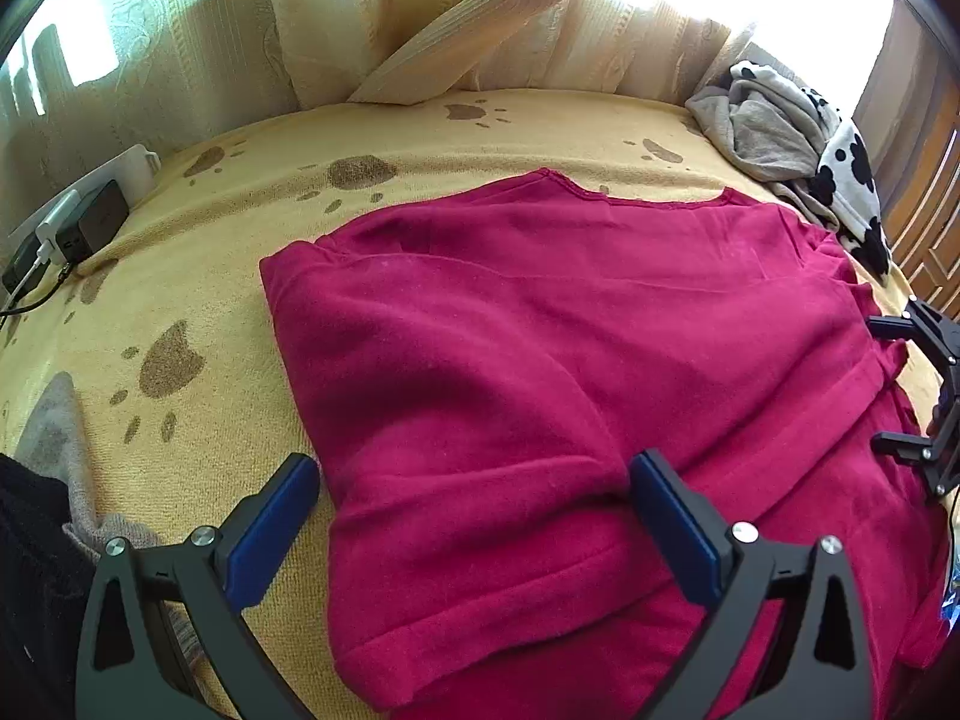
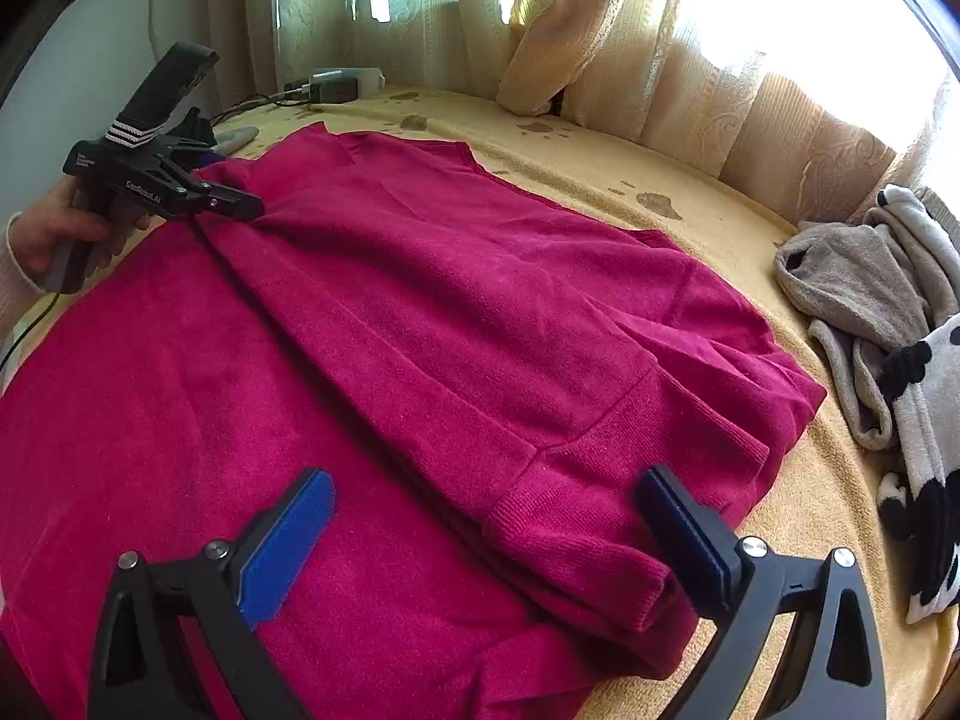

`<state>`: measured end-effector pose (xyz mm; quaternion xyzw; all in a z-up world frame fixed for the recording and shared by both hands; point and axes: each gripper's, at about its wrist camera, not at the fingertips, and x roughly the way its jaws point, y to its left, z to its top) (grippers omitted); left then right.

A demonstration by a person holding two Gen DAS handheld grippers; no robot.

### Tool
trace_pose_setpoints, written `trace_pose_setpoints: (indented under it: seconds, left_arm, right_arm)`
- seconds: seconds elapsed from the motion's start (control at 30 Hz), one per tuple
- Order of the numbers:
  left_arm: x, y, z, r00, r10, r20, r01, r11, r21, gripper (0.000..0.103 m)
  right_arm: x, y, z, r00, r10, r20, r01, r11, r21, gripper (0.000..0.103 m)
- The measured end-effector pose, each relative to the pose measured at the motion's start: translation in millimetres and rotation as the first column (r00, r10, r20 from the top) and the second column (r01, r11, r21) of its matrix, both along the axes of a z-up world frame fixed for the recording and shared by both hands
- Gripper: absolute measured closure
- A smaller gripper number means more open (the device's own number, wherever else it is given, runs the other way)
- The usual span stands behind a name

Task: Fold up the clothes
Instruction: 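Straighten the sweatshirt side edges with both grippers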

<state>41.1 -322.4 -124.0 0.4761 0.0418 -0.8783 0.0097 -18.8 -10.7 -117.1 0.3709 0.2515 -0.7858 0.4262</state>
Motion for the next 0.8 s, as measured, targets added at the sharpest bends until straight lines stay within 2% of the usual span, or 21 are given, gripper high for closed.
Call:
trace_pose_setpoints:
  seconds: [0.1,0.2,0.3,0.4,0.5,0.57,0.67,0.8]
  left_arm:
    - [18,-2,14,0.999,0.014,-0.050,-0.015,1.000,-0.019,0.000]
    - [31,2,23,0.997,-0.010,-0.072,0.004,0.997,-0.078,0.000]
    - [30,11,18,0.998,-0.051,-0.036,0.045,0.987,-0.156,0.000]
    - [24,17,0,0.995,-0.099,0.033,0.103,0.985,-0.140,0.000]
    - [25,3,-7,0.998,-0.060,0.019,0.061,0.997,-0.042,0.000]
    - [27,1,-7,0.999,-0.047,0.014,0.048,0.998,-0.045,0.000]
    - [32,4,1,1.000,-0.026,0.002,0.026,0.998,-0.064,0.000]
    - [38,11,28,0.996,-0.018,-0.085,0.015,0.999,-0.045,0.000]
  right_arm:
    - [2,2,3,1.000,-0.025,-0.004,0.025,1.000,-0.007,0.000]
    - [4,6,11,0.998,-0.056,0.005,0.056,0.997,-0.055,0.000]
    - [5,11,23,0.996,-0.083,0.029,0.086,0.988,-0.128,0.000]
    - [5,10,23,0.995,-0.096,0.018,0.097,0.990,-0.100,0.000]
    - [5,6,9,0.995,-0.100,-0.010,0.099,0.995,-0.013,0.000]
    - [6,5,6,0.995,-0.096,-0.023,0.097,0.995,0.007,0.000]
    - [4,7,5,0.995,-0.099,-0.021,0.099,0.995,0.002,0.000]
    - [5,6,5,0.995,-0.099,-0.025,0.099,0.995,0.004,0.000]
